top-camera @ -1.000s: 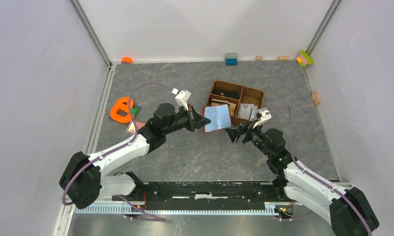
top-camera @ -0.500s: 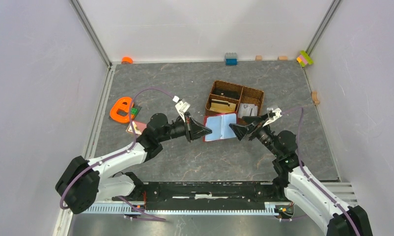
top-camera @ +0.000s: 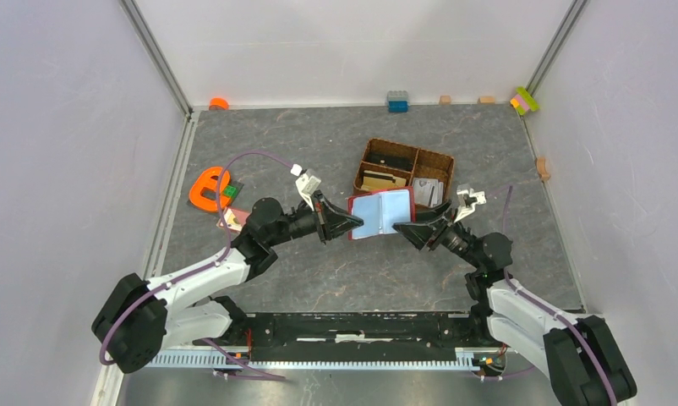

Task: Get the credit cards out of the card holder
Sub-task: Close the card holder at the center of the board.

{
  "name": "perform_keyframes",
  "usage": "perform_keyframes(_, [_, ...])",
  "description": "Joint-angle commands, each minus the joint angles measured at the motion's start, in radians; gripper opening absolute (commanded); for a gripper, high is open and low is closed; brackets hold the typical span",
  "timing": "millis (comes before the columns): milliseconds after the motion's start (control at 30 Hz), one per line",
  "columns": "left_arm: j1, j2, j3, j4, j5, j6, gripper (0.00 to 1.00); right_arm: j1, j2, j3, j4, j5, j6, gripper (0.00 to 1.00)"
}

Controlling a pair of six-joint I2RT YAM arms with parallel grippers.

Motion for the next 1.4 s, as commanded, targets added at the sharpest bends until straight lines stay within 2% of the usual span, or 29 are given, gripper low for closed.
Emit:
perform_keyframes(0, [-0.003, -0.026, 0.004, -0.018, -0.085, 0.052, 0.02, -0.001, 0.013, -0.017, 0.27, -0.097, 0.079, 0.52])
perform_keyframes(133, [-0.003, -0.028, 0.01, -0.069, -0.139, 0.074, 0.02, 0.006, -0.03, -0.015, 0.226, -0.087, 0.032, 0.4])
perform_keyframes(233, [-0.003, -0.027, 0.011, -0.072, -0.146, 0.076, 0.02, 0.011, -0.063, -0.009, 0.143, -0.062, -0.016, 0.4])
perform_keyframes(333, [-0.003, -0.03, 0.007, -0.065, -0.142, 0.073, 0.02, 0.018, -0.081, -0.01, 0.137, -0.057, -0.031, 0.37])
perform_keyframes(433, [-0.003, -0.031, 0.002, -0.042, -0.119, 0.065, 0.02, 0.024, -0.074, 0.012, 0.053, -0.04, -0.07, 0.33])
perform_keyframes(567, [-0.003, -0.024, 0.001, -0.016, -0.087, 0.055, 0.02, 0.036, -0.041, 0.03, 0.024, -0.043, -0.08, 0.31])
perform_keyframes(700, [-0.004, -0.022, -0.001, 0.002, -0.066, 0.049, 0.02, 0.052, -0.022, 0.051, -0.028, -0.033, -0.108, 0.23])
perform_keyframes(767, [-0.003, -0.022, -0.002, 0.004, -0.063, 0.046, 0.02, 0.057, -0.017, 0.054, -0.035, -0.031, -0.115, 0.12])
perform_keyframes(833, [-0.004, -0.017, 0.0, 0.003, -0.064, 0.046, 0.02, 0.063, -0.021, 0.048, -0.003, -0.039, -0.106, 0.06])
perform_keyframes(1367, [-0.011, 0.091, 0.043, 0.078, 0.093, -0.009, 0.02, 0.16, 0.089, 0.12, -0.117, -0.018, -0.187, 0.08])
